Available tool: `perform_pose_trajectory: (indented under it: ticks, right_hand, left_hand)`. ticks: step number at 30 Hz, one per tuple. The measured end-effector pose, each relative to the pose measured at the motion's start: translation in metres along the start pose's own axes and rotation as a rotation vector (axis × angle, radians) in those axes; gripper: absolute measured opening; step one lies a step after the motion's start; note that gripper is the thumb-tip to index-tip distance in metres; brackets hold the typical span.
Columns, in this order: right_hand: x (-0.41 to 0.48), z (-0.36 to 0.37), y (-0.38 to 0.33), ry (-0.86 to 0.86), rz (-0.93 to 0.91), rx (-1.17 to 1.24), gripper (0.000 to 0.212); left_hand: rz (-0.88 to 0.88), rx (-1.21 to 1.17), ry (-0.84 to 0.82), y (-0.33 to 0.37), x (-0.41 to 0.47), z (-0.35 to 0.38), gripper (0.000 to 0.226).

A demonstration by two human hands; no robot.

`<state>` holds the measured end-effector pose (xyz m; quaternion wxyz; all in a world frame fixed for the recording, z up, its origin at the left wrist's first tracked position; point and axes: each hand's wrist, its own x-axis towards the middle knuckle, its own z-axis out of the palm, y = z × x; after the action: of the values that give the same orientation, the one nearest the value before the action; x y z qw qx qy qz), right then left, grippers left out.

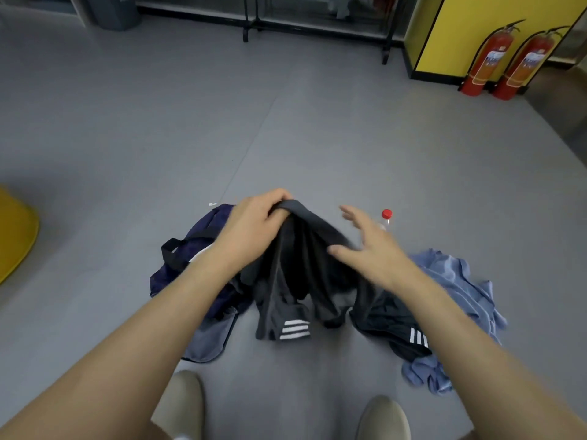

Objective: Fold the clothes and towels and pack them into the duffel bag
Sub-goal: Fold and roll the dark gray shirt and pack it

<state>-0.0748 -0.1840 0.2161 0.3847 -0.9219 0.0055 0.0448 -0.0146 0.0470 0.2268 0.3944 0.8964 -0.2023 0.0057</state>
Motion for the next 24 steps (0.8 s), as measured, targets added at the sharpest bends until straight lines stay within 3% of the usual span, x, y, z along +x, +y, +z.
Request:
perform_pose_trajectory:
  ticks: [2,5,8,11,16,18,21,22,24]
  right_hand:
    - [0.006,0.024,-0.015,-0.006,-0.105,-0.027,0.061]
    - [0.017,0.029,-0.031,0.206,-0.148,-0.205,0.014]
    - [0.013,0.009,-0.03,0.363,-0.165,-0.039,0.024]
    - [0.007,-0.011,-0.017,0.371,-0.142,0.011,0.025]
    - [0.007,-0.017,0.009,0.226,0.072,-0.179,0.015]
    - [0.006,-0.004,0.0,0.146,0.033,-0.044,0.012]
    - [0.001,0.018,-0.029,0.005,-0.135,0.059,0.06]
    - [0.001,0.022,-0.037,0.018,-0.173,0.048,0.058]
    - [0.006,0.022,-0.045,0.11,-0.198,-0.029,0.031]
  left_hand:
    - [0.061,0.012,-0.035,0.014,-0.002,0.013,0.019]
    - [0.118,0.072,-0.032,0.018,-0.001,0.019,0.007]
    - [0.037,0.229,-0.088,-0.003,0.002,0.012,0.011]
    - [-0.089,0.31,-0.005,-0.025,0.005,0.002,0.01]
    - [-0.177,0.044,0.116,-0.021,0.009,-0.016,0.016]
    - [-0.118,-0.056,0.089,-0.006,0.006,-0.013,0.013]
    - [0.007,-0.073,0.013,0.018,0.0,-0.001,0.014]
    - [0.041,-0.045,-0.005,0.023,-0.002,0.003,0.014]
    - [0.076,-0.021,0.002,0.026,-0.002,0.008,0.009]
